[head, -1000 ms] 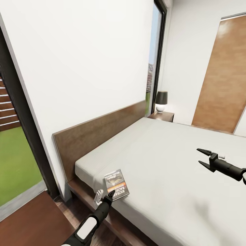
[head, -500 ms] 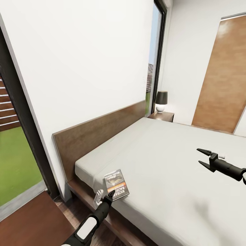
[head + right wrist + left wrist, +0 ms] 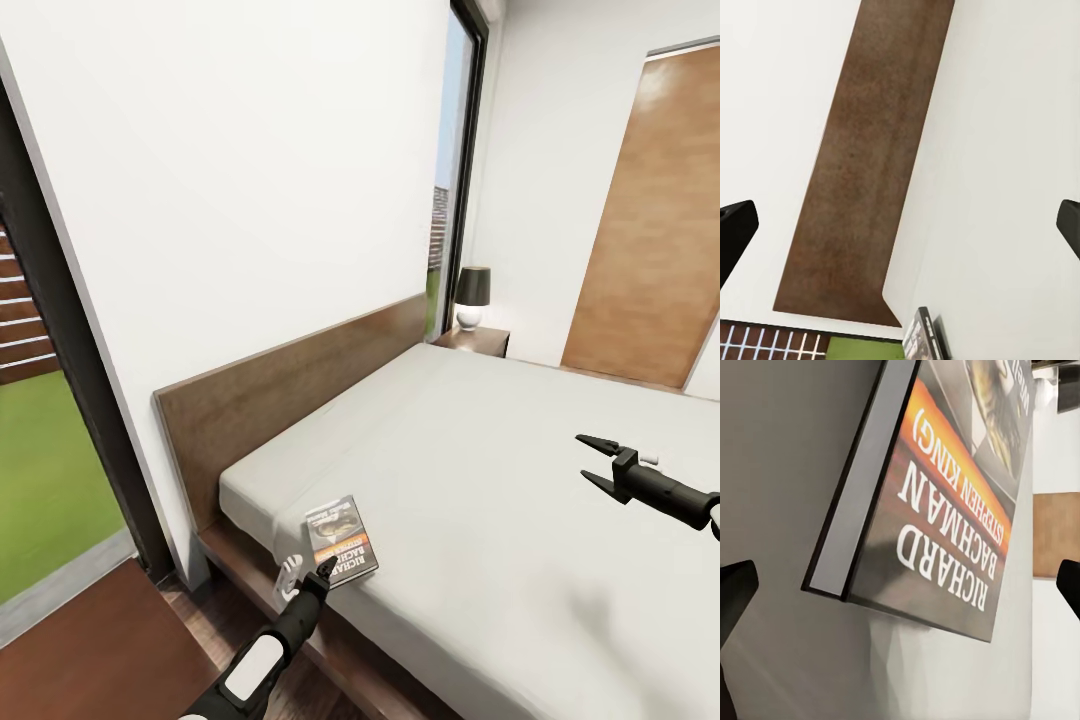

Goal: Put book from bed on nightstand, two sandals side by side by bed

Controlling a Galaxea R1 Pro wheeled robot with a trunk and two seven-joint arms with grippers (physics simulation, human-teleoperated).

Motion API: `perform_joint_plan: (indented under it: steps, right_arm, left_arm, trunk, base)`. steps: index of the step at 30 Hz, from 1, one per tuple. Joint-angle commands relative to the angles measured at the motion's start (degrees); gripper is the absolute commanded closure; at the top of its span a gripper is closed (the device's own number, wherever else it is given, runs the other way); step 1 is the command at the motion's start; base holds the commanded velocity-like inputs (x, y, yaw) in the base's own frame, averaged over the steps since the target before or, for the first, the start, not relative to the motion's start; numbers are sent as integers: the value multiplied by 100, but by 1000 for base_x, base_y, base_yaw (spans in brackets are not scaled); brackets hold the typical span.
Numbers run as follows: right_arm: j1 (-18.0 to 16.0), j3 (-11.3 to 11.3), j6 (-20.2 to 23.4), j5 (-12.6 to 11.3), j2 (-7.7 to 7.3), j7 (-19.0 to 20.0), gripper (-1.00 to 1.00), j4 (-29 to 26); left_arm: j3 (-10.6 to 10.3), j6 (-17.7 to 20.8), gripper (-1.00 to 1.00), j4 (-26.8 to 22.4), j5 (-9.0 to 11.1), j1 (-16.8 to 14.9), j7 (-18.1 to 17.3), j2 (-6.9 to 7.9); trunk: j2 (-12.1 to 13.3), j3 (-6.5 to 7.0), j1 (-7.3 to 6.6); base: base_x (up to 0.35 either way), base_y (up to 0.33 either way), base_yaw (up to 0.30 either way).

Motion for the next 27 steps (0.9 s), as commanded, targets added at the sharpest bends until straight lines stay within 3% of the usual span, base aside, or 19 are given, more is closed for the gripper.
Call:
perform_joint_plan:
  steps: [1,27]
  right_arm:
    - [-5,-21,27,21,1,21,-100,2]
    - [-5,-21,27,20,1,27,-100,2]
  left_arm:
    - [-3,28,-100,1,50,-3,-15,0]
    - [-3,27,-100,1,50,-3,-15,0]
  trunk:
    - [-3,-6,-1]
    - [-3,-6,-1]
  base:
    - [0,0,0]
    - [0,0,0]
